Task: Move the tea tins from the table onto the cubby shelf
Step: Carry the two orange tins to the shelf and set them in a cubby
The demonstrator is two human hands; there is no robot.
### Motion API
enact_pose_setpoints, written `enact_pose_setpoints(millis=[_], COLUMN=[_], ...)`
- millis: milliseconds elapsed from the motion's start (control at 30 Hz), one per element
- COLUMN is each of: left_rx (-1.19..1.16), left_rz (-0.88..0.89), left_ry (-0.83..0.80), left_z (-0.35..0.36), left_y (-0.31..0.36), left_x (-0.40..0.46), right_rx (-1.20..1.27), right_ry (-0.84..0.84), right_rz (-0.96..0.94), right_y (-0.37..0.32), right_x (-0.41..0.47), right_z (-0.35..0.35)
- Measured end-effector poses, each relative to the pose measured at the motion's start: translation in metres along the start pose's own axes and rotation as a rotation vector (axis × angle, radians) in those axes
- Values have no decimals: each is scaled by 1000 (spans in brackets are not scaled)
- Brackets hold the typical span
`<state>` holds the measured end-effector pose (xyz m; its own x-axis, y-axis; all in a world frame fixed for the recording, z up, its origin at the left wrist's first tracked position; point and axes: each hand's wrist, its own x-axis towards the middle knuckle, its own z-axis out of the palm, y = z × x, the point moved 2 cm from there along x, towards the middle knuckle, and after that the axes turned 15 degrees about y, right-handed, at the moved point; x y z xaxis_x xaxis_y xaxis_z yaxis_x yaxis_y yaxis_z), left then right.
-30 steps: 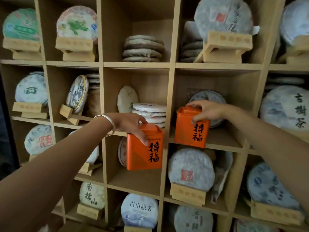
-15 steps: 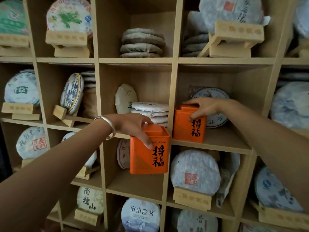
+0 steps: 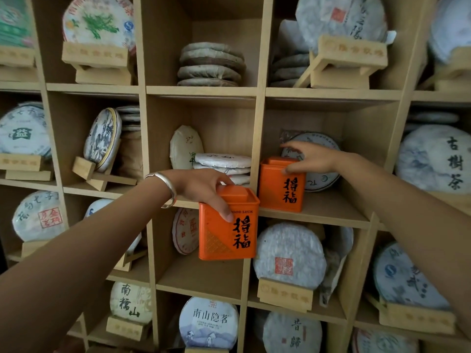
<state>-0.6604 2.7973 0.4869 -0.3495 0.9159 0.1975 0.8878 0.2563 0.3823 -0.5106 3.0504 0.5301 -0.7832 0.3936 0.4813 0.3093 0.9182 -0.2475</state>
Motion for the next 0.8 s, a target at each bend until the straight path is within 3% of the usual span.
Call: enact_pose_setpoints(millis=[200, 300, 400, 533, 800], left_rx=[-8, -17, -42, -48, -36], left_rz=[36, 79, 128, 189, 326], left_ry=[4, 15, 5, -23, -22], left_z=[-7, -8, -6, 3, 26], left_y=[15, 31, 53, 84, 140], left_x=[-6, -9, -11, -5, 10], right_rx=[204, 431, 653, 686, 655], right_ry=[238, 363, 242, 91, 205], right_rz=[15, -19, 35, 117, 236], right_y=[-16, -28, -38, -43, -33], right_x=[-57, -114, -163, -193, -219], right_z=[-28, -33, -18, 10, 12])
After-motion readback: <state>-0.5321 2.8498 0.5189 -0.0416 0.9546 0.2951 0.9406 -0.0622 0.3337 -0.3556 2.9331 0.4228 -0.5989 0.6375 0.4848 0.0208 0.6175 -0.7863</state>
